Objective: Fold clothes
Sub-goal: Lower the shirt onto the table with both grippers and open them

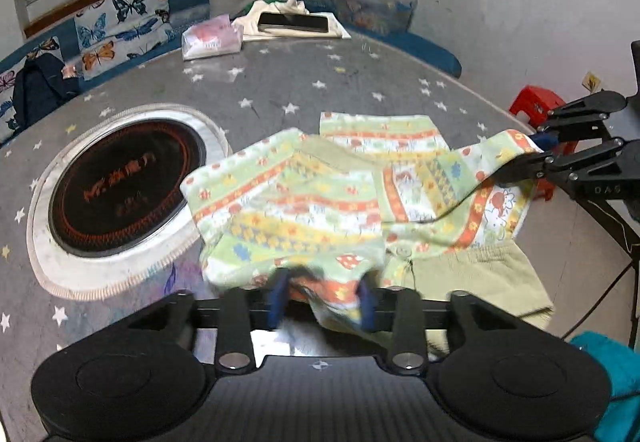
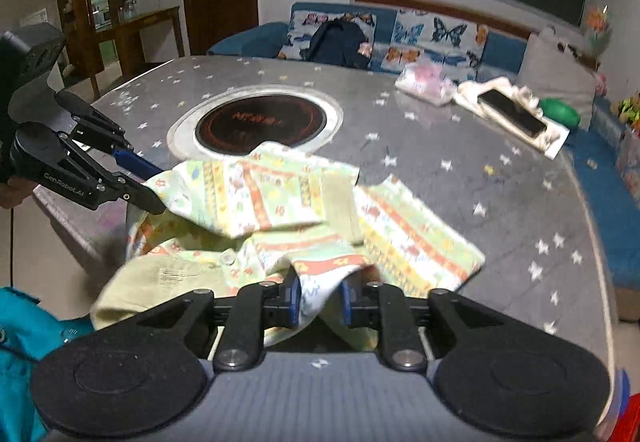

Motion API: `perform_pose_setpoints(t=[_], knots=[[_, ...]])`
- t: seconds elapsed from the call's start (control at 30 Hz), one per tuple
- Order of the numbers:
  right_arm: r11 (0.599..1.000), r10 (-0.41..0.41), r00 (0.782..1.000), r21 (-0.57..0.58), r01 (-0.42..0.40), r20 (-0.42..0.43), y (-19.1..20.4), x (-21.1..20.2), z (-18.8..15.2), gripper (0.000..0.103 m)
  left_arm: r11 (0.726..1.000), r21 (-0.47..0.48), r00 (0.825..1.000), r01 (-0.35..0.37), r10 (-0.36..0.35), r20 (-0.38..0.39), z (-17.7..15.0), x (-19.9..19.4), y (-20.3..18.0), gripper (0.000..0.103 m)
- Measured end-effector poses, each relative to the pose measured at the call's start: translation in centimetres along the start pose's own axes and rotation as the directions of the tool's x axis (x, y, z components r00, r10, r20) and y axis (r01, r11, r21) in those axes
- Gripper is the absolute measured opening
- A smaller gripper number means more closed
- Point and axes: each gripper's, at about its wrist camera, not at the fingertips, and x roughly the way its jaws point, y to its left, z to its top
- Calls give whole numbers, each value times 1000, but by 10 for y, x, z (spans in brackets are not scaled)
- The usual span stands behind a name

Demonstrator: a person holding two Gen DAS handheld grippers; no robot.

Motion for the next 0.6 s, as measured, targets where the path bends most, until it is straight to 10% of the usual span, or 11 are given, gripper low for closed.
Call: perform_pose_setpoints(t=[0.6], knots=[[999,-33,999,10,33,-1,-31,-27,-8,53,994,-112,998,-15,22,63,9,-26,58,56]])
